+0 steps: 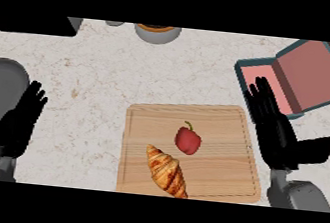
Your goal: Pick the bell pepper from the cutting board and place it in the cardboard box
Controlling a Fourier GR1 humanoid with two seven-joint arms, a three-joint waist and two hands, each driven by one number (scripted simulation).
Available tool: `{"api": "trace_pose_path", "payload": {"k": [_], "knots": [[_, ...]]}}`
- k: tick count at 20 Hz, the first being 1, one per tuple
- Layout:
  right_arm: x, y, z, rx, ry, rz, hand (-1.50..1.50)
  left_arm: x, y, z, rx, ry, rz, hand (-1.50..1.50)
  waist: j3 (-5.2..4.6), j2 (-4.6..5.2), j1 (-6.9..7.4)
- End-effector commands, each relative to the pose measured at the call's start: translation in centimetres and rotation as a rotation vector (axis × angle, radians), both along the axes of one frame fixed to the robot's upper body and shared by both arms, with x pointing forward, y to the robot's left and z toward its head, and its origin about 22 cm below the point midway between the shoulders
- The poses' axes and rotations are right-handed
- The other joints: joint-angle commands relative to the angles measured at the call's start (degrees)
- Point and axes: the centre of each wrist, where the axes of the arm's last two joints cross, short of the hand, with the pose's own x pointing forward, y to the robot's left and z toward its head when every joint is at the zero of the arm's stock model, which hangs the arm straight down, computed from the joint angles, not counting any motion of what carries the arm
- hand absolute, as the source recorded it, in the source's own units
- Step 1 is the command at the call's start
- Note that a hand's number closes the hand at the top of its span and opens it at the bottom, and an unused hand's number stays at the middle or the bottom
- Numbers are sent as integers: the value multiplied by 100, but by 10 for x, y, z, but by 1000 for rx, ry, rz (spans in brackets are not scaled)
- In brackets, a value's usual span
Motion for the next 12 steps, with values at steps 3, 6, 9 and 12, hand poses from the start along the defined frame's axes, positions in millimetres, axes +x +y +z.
{"api": "trace_pose_path", "payload": {"k": [3,6,9,12], "knots": [[-23,-33,2,-141,-99,-481,150,8,-13,14,-21,-80,9,0,46,-168,-177],[-39,-89,5,-315,-170,-830,150,11,0,30,-10,-151,51,0,19,-336,-697],[-84,-111,-53,-585,74,-981,150,12,-15,28,-71,-136,19,0,5,-163,-559],[-109,-94,-56,-752,-86,-1030,-150,20,-33,44,-82,-152,-18,0,28,-155,-354]]}}
